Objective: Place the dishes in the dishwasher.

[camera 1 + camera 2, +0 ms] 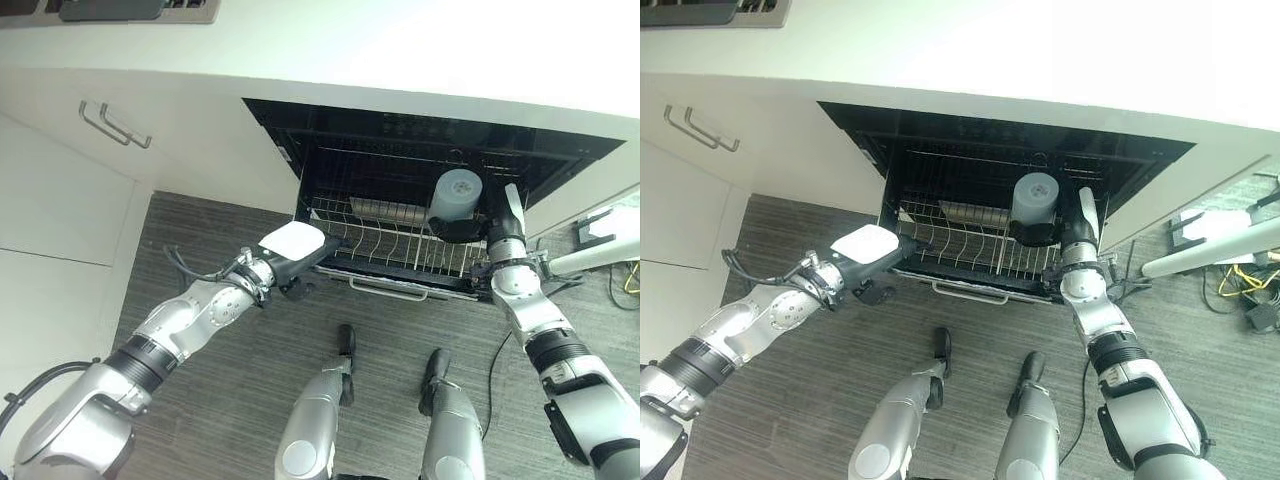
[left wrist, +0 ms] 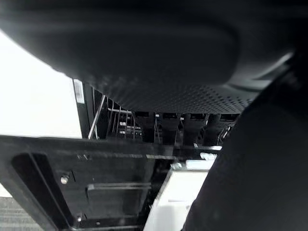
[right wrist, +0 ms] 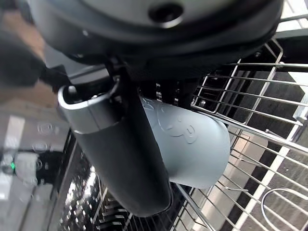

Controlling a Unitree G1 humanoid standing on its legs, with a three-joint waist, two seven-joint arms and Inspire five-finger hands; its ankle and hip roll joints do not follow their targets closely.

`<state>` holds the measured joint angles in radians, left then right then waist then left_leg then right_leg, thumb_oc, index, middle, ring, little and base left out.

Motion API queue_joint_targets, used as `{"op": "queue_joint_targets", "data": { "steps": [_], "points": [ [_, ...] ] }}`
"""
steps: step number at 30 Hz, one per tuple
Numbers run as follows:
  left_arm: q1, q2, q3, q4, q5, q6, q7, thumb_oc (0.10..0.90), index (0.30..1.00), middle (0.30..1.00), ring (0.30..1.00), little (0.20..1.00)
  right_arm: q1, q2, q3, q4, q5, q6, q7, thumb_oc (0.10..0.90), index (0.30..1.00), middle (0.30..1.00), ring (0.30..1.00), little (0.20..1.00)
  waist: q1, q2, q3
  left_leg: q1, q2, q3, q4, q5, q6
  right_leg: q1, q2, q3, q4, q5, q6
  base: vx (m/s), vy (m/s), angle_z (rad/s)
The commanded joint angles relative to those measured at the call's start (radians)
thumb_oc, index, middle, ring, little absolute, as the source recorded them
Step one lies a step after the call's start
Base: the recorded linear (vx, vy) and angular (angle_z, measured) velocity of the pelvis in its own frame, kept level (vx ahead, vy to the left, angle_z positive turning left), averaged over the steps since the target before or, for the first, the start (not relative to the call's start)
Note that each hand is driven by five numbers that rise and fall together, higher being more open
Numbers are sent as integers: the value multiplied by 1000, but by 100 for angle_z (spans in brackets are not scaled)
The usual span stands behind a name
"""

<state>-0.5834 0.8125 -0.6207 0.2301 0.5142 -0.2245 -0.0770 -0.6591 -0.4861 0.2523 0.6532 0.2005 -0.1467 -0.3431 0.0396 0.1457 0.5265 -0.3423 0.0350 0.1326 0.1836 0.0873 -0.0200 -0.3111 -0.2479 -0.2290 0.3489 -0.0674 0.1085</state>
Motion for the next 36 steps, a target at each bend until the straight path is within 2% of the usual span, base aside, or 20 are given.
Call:
{"op": "queue_joint_targets", "data": {
  "steps": [1,2,5,8,11,18,24,26,27,30,36],
  "points": [
    [1,-8,95,-97,-67,-6,47,800,900,900,900,900,53,-111,-134,10,121,-15,-202,800,900,900,900,900,-44,68,-29,4,14,-20,116,-221,-21,-3,41,53,-5,-79,37,19,114,-5],
    [10,-10,96,-97,-74,-3,51,800,900,900,900,900,74,-95,-160,2,165,-12,-243,800,900,900,900,900,-52,75,-30,6,13,-15,116,-224,-21,-3,40,58,-8,-79,37,19,117,-4],
    [21,-12,95,-103,-81,2,57,800,900,900,900,900,101,-78,-183,-9,184,-11,-264,800,900,900,900,900,-60,84,-30,8,13,-10,116,-227,-20,-3,38,63,-12,-79,37,13,78,-12],
    [40,-16,96,-107,-100,0,79,800,900,900,900,900,145,-52,-187,-17,140,43,-282,800,900,900,900,900,-74,104,-30,14,9,-2,116,-231,-19,0,34,73,-19,-78,37,20,110,-12],
    [45,-24,97,-103,-111,-5,86,800,900,900,900,900,152,-46,-169,1,115,58,-280,800,900,900,900,900,-78,120,-32,17,6,2,116,-232,-18,5,29,78,-25,-76,37,17,85,-13],
    [53,-27,90,-105,-114,-10,94,800,900,900,900,900,155,-43,-135,-7,94,65,-277,800,900,900,900,900,-77,131,-39,14,2,1,116,-231,-18,0,23,78,-23,-76,36,-2,16,-2],
    [74,-35,99,-118,-107,-2,99,800,900,900,900,900,180,-39,-132,-50,120,43,-260,800,900,900,900,900,-81,134,-43,16,2,3,116,-231,-17,-2,22,81,-15,-81,35,0,0,0],
    [82,-37,103,-122,-103,1,99,800,900,900,900,900,188,-38,-133,-67,132,28,-254,800,900,900,900,900,-83,135,-45,17,3,4,116,-231,-17,-3,22,83,-14,-82,35,0,0,0],
    [92,-39,108,-126,-101,6,100,800,900,900,900,900,199,-37,-135,-88,159,1,-241,800,900,900,900,900,-85,135,-49,20,3,4,116,-234,-17,1,24,84,-18,-82,34,11,34,0],
    [161,-55,128,-145,-64,33,115,800,900,900,900,900,289,-10,-143,-269,208,-150,-178,800,900,900,900,900,-101,131,-62,36,10,8,116,-244,-14,27,23,86,-31,-83,40,35,28,-1],
    [253,-72,171,-158,-27,40,135,800,900,900,900,900,399,0,-170,-493,220,-219,-101,800,900,900,900,900,-124,130,-80,48,14,10,116,-252,-11,46,21,89,-38,-88,46,30,20,-3]
  ]
}}
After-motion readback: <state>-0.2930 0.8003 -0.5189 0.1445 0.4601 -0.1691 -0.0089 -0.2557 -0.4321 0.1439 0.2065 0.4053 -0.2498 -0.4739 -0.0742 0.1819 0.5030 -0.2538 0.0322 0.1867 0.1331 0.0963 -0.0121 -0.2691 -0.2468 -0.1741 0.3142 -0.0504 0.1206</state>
